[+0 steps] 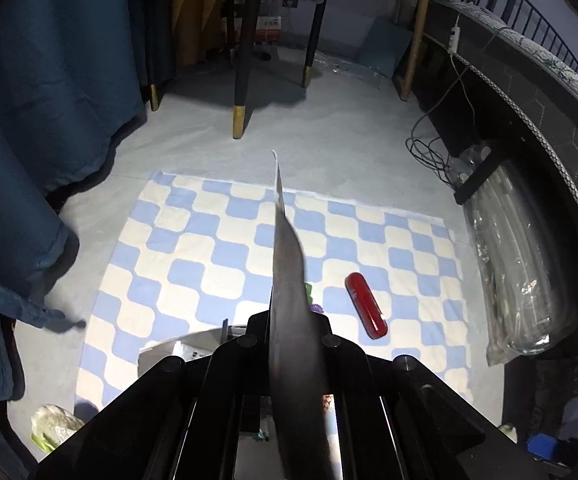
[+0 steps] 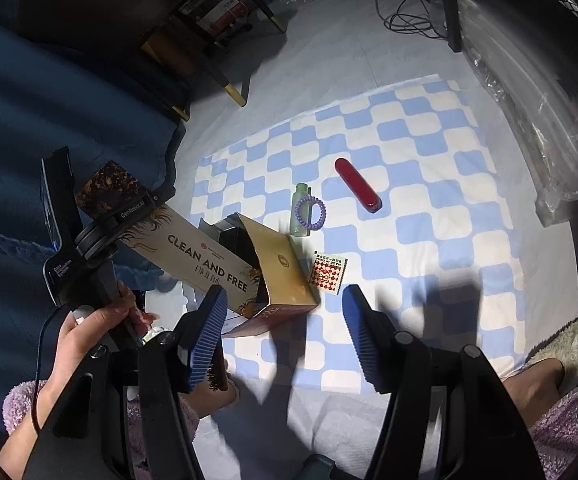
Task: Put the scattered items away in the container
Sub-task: 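Lower the 'CLEAN AND FREE' card into the white box with the left gripper and open, then grasp the small red-checkered card with the right gripper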
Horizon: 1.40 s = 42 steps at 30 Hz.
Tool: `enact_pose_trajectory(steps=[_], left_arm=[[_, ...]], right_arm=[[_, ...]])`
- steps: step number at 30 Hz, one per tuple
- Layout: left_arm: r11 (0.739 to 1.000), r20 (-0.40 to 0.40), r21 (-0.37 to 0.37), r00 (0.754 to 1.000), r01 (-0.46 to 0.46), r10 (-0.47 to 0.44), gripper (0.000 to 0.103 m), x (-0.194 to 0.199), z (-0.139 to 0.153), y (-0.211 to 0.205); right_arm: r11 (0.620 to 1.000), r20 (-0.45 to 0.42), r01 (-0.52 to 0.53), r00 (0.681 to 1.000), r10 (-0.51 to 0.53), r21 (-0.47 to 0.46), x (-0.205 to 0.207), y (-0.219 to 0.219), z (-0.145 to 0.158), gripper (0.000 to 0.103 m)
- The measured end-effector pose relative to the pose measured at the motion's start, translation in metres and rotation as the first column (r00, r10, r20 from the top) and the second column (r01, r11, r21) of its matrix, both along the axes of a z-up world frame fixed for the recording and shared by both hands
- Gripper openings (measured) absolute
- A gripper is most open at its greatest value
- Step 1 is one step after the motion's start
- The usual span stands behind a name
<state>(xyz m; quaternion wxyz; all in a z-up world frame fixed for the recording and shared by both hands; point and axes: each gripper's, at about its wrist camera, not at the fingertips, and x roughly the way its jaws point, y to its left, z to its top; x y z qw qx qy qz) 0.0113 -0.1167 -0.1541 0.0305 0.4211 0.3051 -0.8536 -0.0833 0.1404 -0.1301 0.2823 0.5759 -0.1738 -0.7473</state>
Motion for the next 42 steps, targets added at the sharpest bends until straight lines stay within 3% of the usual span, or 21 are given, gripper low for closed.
enact_pose_trajectory(steps=[2,4,7,11,15,18,21,24,29,31,33,37,42], left_arm=[[1.0,0.069,-0.018,0.997,0.025,-0.023,0.007,-0.003,-0.003,0.004],[1.0,0.076,-0.009,0.997,0.02,-0.019,0.017,-0.003,-0.002,0.002],[0.998,0.069,-0.063,0.998,-0.007,0.012,0.057,0.0,0.002,-0.002],[0.988,0.062,-0.149,0.997,-0.035,0.044,0.058,0.004,0.007,-0.001],[0.998,0.099,-0.06,0.995,-0.025,0.031,0.058,0.008,0.004,0.003],[0.998,0.139,0.061,0.99,0.0,-0.009,0.071,0.003,0.006,-0.009],[0.958,0.141,0.283,0.986,0.048,-0.091,0.072,0.002,0.008,-0.014],[0.876,0.103,0.466,0.976,0.124,-0.193,0.072,0.008,0.014,-0.01],[0.74,0.047,0.643,0.954,0.199,-0.297,0.072,0.028,0.019,-0.021],[0.706,0.033,0.675,0.948,0.213,-0.318,0.072,0.031,0.019,-0.03],[0.712,0.02,0.663,0.946,0.23,-0.325,0.072,0.03,0.023,-0.043],[0.754,-0.007,0.612,0.955,0.238,-0.296,0.072,0.029,0.038,-0.056],[0.716,-0.043,0.653,0.956,0.248,-0.291,0.072,0.04,0.054,-0.073]], right_arm=[[1.0,0.006,-0.002,1.0,0.003,-0.01,0.0,0.0,0.0,0.061],[1.0,0.018,-0.011,1.0,0.012,-0.028,0.0,-0.002,0.0,0.061],[0.999,0.015,-0.027,1.0,0.028,-0.027,0.001,-0.006,0.001,0.061],[0.999,0.013,-0.035,0.999,0.035,-0.018,0.002,-0.009,0.0,0.061],[0.999,0.029,-0.029,0.999,0.029,-0.021,0.002,-0.006,-0.003,0.061],[1.0,0.033,-0.014,0.999,0.015,-0.013,0.0,-0.003,-0.004,0.061],[1.0,0.048,0.015,0.999,-0.016,0.005,-0.004,0.001,-0.01,0.061],[0.999,0.084,0.039,0.996,-0.04,0.01,-0.01,0.005,-0.02,0.061],[0.997,0.08,0.007,0.997,-0.013,0.071,-0.02,-0.001,-0.039,0.061],[0.993,0.059,-0.023,0.998,0.016,0.119,-0.026,-0.007,-0.052,0.061],[0.986,0.056,-0.055,0.997,0.047,0.156,-0.033,-0.013,-0.068,0.061],[0.983,0.142,-0.084,0.988,0.061,0.161,-0.046,-0.021,-0.115,0.061],[0.991,0.31,-0.069,0.95,0.029,0.119,-0.054,-0.03,-0.176,0.061]])
